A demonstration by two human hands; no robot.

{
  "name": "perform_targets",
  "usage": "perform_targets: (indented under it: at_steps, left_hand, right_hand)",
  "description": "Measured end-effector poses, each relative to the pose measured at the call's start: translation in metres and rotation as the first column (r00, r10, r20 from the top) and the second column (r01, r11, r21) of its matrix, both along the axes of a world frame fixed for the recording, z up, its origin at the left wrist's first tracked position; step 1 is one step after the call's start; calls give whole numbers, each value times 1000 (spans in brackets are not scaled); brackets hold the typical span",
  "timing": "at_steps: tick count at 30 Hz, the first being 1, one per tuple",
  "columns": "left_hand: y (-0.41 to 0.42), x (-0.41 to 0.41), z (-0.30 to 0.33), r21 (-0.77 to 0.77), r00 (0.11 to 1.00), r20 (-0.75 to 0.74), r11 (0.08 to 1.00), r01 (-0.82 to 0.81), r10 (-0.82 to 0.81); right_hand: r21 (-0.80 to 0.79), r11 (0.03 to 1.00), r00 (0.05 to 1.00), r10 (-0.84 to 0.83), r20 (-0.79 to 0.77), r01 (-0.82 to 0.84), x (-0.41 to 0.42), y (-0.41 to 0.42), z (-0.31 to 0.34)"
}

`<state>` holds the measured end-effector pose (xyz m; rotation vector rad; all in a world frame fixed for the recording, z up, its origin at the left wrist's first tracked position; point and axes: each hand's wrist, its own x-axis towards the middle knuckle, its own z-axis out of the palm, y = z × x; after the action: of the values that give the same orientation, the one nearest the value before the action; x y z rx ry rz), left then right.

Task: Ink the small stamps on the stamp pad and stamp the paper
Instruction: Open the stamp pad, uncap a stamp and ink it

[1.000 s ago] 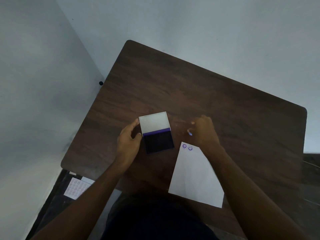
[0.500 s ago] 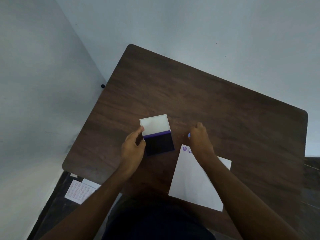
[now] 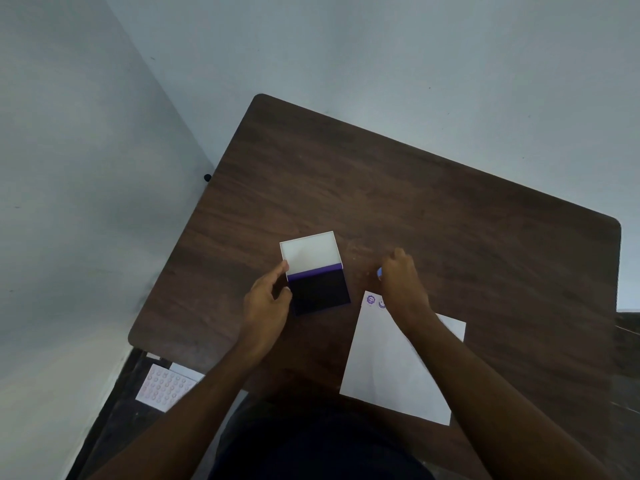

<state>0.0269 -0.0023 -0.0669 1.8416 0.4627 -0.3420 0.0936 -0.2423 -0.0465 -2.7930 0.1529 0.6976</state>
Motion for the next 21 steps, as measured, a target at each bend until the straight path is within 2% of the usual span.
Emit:
perform_targets:
  at_steps: [8, 21]
  left_hand:
    - [1, 0, -2, 10, 1000, 3, 1000, 0, 0]
    - [2, -8, 7, 74, 998, 19, 996, 50, -51]
  right_hand:
    - [-35, 998, 998, 59, -24, -60, -2, -2, -3]
    - [-165, 962, 969, 233, 84, -217, -10, 4, -5]
